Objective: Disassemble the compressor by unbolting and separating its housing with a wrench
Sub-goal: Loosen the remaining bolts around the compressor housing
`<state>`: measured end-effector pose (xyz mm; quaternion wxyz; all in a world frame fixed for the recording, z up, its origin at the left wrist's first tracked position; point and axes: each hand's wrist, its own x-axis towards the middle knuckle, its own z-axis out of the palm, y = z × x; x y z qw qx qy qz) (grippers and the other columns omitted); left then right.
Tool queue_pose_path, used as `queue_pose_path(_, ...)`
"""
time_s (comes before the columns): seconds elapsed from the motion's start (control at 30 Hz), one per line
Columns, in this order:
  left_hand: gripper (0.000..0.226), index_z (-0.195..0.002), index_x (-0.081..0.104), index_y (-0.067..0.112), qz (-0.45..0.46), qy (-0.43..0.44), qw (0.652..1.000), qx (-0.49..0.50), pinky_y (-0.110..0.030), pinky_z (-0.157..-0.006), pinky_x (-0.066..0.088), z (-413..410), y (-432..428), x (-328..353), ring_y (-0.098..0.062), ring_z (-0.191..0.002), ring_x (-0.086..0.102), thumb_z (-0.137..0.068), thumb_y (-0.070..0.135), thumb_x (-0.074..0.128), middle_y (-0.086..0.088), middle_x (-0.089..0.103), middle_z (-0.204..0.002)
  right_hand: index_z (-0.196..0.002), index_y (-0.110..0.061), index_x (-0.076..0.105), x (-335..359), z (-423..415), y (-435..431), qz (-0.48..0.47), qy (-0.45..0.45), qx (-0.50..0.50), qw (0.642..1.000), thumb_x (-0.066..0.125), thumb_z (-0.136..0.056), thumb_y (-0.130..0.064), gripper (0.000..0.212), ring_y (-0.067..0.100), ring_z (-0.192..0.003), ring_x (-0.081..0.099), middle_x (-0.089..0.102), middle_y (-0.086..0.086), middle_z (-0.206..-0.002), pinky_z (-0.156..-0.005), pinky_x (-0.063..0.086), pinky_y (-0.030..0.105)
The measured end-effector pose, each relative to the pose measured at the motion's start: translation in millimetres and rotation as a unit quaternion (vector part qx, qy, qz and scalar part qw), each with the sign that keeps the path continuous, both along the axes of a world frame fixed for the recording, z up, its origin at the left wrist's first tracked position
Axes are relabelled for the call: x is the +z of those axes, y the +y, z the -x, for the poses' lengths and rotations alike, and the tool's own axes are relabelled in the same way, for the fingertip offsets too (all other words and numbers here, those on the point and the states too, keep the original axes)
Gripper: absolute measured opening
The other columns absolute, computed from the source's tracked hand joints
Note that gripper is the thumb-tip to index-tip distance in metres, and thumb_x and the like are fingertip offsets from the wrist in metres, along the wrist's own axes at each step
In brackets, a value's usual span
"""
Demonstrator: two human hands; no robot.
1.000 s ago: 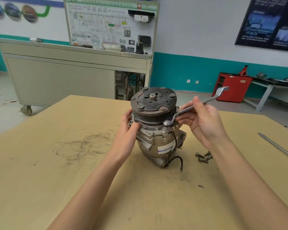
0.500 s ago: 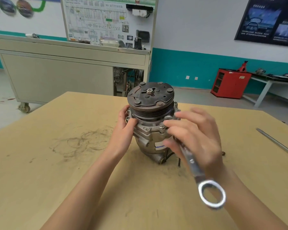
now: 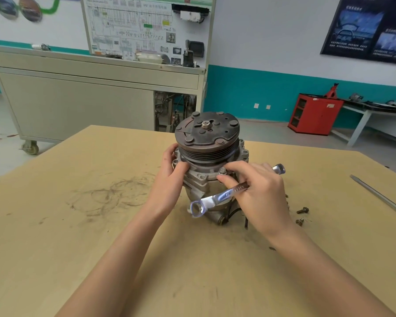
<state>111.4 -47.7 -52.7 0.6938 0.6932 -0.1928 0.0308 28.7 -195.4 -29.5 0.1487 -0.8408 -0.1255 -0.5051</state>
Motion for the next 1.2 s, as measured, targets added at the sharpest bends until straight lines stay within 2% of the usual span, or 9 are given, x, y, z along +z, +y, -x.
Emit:
queue_pose_path(0.17, 0.044, -0.142, 0.034, 0.030, -0.005, 0.004, 1.000, -0.001, -0.009, -0.079, 0.041, 0, 1, 0, 0.022, -0.096, 0.051, -0.099, 0.019, 0.039, 0.032, 0.048, -0.117, -0.085, -0.003, 0.073, 2, 3, 2, -0.080, 0.043, 0.062, 0.994, 0.070, -0.075, -0.012, 0.013, -0.009, -0.058, 0.042, 0.033, -0.031, -0.055, -0.062, 0.029, 0.010)
queue_pose_path(0.37, 0.046, -0.144, 0.032, 0.030, -0.001, 0.006, 1.000, -0.006, -0.010, -0.083, 0.041, 2, 1, 2, 0.018, -0.103, 0.048, -0.099, 0.022, 0.040, 0.034, 0.045, -0.116, -0.094, -0.009, 0.073, 4, 1, -6, -0.121, 0.135, 0.087, 0.980, 0.070, -0.084, -0.010, 0.010, 0.008, -0.053, 0.043, 0.047, -0.021, -0.049, -0.059, 0.039, 0.020)
queue_pose_path(0.47, 0.045, -0.143, 0.031, 0.031, -0.003, 0.005, 1.000, -0.006, -0.011, -0.083, 0.040, 2, 1, 2, 0.018, -0.102, 0.048, -0.100, 0.022, 0.040, 0.034, 0.045, -0.116, -0.095, -0.009, 0.072, 9, 4, -4, -0.099, 0.132, 0.087, 0.982, 0.070, -0.084, -0.015, 0.012, 0.006, -0.051, 0.046, 0.045, -0.017, -0.047, -0.053, 0.037, 0.015)
queue_pose_path(0.57, 0.046, -0.144, 0.031, 0.029, -0.001, 0.006, 1.000, -0.006, -0.014, -0.087, 0.040, 1, 1, 2, 0.011, -0.110, 0.048, -0.100, 0.021, 0.040, 0.021, 0.049, -0.126, -0.092, -0.015, 0.069, 16, 14, 2, -0.149, 0.090, 0.126, 0.977, 0.062, -0.090, -0.026, 0.013, 0.010, -0.050, 0.052, 0.053, -0.013, -0.054, -0.048, 0.045, 0.030)
queue_pose_path(0.7, 0.046, -0.143, 0.031, 0.032, -0.007, 0.007, 1.000, -0.009, -0.013, -0.085, 0.039, 1, 2, 1, 0.020, -0.103, 0.047, -0.100, 0.023, 0.040, 0.025, 0.048, -0.124, -0.097, -0.017, 0.062, 39, 26, -2, -0.189, -0.003, 0.172, 0.967, 0.025, -0.098, -0.053, 0.052, -0.004, -0.078, 0.051, 0.052, -0.020, -0.080, -0.071, 0.038, 0.012)
queue_pose_path(0.77, 0.045, -0.142, 0.031, 0.034, -0.010, 0.010, 1.000, -0.011, -0.005, -0.077, 0.039, 1, 2, 1, 0.028, -0.093, 0.048, -0.100, 0.023, 0.039, 0.036, 0.045, -0.114, -0.087, -0.015, 0.064, 42, 32, -5, -0.191, 0.009, 0.173, 0.966, 0.021, -0.095, -0.061, 0.064, 0.000, -0.066, 0.048, 0.049, -0.013, -0.066, -0.062, 0.036, 0.015)
queue_pose_path(0.83, 0.045, -0.143, 0.031, 0.032, -0.008, 0.011, 1.000, -0.006, -0.006, -0.077, 0.040, 1, 1, 0, 0.027, -0.092, 0.049, -0.100, 0.022, 0.039, 0.038, 0.044, -0.111, -0.069, -0.009, 0.062, 38, 37, -4, -0.136, 0.007, 0.166, 0.977, 0.030, -0.096, -0.056, 0.063, 0.010, -0.050, 0.040, 0.040, -0.003, -0.051, -0.047, 0.031, 0.022)
queue_pose_path(1.0, 0.046, -0.143, 0.032, 0.030, -0.006, 0.006, 1.000, 0.002, -0.013, -0.084, 0.041, 1, 0, 1, 0.022, -0.097, 0.049, -0.099, 0.020, 0.040, 0.026, 0.049, -0.119, -0.062, 0.002, 0.064, 15, 33, 5, 0.164, -0.116, 0.029, 0.979, 0.056, -0.093, -0.014, 0.036, 0.021, -0.052, 0.037, 0.051, 0.008, -0.054, -0.050, 0.036, 0.026)
queue_pose_path(1.2, 0.048, -0.145, 0.031, 0.030, -0.001, 0.008, 1.000, 0.004, -0.031, -0.099, 0.043, 2, 0, 2, -0.007, -0.117, 0.051, -0.099, 0.021, 0.041, 0.011, 0.048, -0.134, -0.065, -0.001, 0.068, -7, 27, 13, 0.223, -0.128, -0.019, 0.966, 0.063, -0.086, -0.011, 0.024, 0.025, -0.049, 0.044, 0.050, 0.008, -0.055, -0.043, 0.040, 0.033)
